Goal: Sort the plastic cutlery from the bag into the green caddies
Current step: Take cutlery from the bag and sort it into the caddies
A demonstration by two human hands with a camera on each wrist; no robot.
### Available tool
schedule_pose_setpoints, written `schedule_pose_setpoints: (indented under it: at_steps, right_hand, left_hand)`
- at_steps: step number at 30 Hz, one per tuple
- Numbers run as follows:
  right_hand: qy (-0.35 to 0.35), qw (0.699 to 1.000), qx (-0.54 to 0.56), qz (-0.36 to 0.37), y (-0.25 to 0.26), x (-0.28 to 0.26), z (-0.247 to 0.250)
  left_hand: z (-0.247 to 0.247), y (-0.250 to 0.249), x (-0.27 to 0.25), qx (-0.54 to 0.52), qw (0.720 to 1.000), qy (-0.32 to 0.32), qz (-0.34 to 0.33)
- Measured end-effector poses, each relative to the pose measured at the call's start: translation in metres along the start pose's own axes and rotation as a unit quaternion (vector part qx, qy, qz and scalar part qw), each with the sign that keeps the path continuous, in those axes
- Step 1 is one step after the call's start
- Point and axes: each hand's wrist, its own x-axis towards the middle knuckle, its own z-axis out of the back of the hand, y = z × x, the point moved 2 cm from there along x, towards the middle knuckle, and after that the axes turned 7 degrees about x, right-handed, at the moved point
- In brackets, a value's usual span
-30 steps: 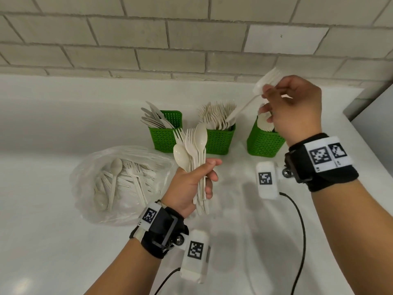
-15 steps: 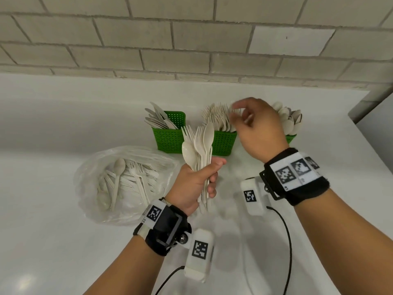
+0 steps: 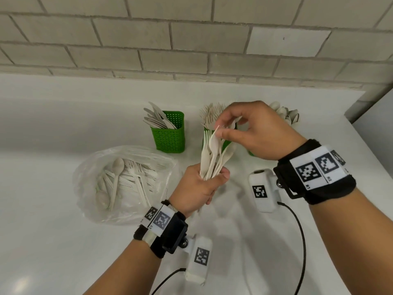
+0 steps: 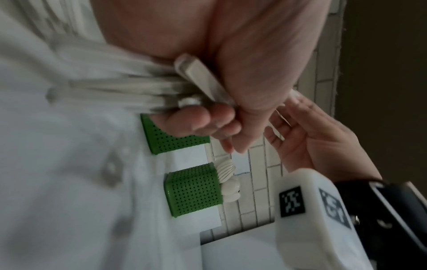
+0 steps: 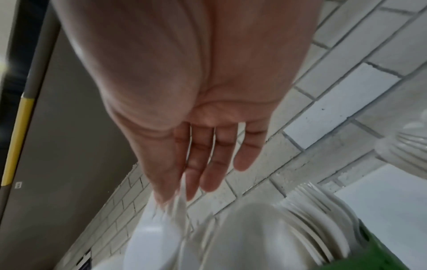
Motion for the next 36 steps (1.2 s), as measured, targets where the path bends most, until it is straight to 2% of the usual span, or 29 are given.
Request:
schedule_pose_setpoints:
  at_steps: [4,8,12,14,17,22,29,33,36]
  right_hand:
    - [0.088,0.995,-0.038,-0.018,0.0,0.001,-0.007]
    - [0.107,0.994,-0.015,-0.012,0.001,-0.002,0.0]
    - [0.019,0.995,0.091,-0.044,-0.007,0.002,0.007]
    - [-0.054,0.979,0.185,-0.066,-0.008,0.004,0.011]
    - [-0.137,0.951,0.259,-0.098,-0.008,0.005,0.026]
    - [-0.13,0.94,0.294,-0.117,-0.006,0.006,0.033]
    - [-0.181,0.894,0.387,-0.135,-0.013,0.006,0.037]
    - [-0.268,0.858,0.418,-0.134,-0.02,0.008,0.055]
    - [-0.326,0.875,0.332,-0.132,-0.029,0.01,0.068]
  left_hand:
    - [-0.001,-0.002,-0.004,0.012,1.0,0.023,-0.007]
    - [0.001,-0.003,-0.007,0.022,0.998,0.052,-0.019]
    - [-0.002,-0.004,-0.009,0.014,0.998,0.068,-0.01]
    - [-0.004,-0.002,-0.01,0.005,0.997,0.073,0.004]
    - [-0.007,-0.002,-0.012,-0.017,0.996,0.091,0.019]
    - [-0.009,-0.005,-0.011,-0.016,0.994,0.109,0.014]
    - [-0.006,0.002,-0.009,-0.019,0.996,0.082,0.022]
    - [-0.001,0.01,-0.01,-0.025,0.998,0.05,0.039]
    - [0.004,0.015,-0.009,-0.058,0.997,0.005,0.047]
